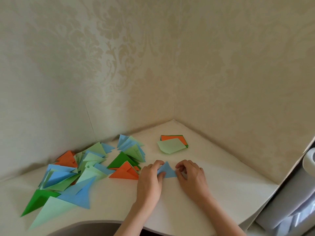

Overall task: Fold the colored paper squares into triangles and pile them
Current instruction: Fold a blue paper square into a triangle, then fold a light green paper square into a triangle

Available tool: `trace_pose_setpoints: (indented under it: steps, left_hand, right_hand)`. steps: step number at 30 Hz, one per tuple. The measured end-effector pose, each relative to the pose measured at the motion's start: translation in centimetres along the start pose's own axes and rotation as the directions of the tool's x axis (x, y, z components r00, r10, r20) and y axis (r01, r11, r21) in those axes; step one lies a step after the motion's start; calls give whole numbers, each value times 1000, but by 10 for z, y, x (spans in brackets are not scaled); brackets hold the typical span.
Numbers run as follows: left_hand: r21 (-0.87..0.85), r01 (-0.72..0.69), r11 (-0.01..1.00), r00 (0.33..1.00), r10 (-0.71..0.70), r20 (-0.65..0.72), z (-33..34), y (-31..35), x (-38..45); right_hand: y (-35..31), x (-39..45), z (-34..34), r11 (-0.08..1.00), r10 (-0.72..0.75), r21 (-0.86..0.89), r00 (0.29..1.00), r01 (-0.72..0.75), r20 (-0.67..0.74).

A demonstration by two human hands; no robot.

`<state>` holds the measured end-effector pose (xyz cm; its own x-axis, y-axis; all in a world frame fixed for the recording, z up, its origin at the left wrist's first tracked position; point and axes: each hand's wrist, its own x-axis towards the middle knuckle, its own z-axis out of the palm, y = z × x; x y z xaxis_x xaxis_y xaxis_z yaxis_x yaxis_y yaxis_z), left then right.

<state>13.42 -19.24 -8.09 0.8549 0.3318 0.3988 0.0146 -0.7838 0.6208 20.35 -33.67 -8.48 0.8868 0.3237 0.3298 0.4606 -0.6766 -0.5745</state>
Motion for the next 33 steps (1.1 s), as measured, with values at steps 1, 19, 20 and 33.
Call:
trace_pose_setpoints:
  steps: [1,19,20,33]
  left_hand:
    - [-41,3,999,1000,-3,-13,-2,-1,-1]
    - [-106,116,988,984,-129,-125,-80,-77,-20]
    - [-105,113,988,985,-125,-119,-77,-81,-16]
    - [45,54,998,989,-47,-143,-60,-95,6]
  right_hand:
    - [0,0,-1,999,12,38,1000,-12,-6]
    - [-22,64,18,958,-39,-284,999,34,-13]
    - [-21,66,20,960,-32,-278,999,28,-8]
    - [-11,64,29,969,-114,-236,979,72,-167]
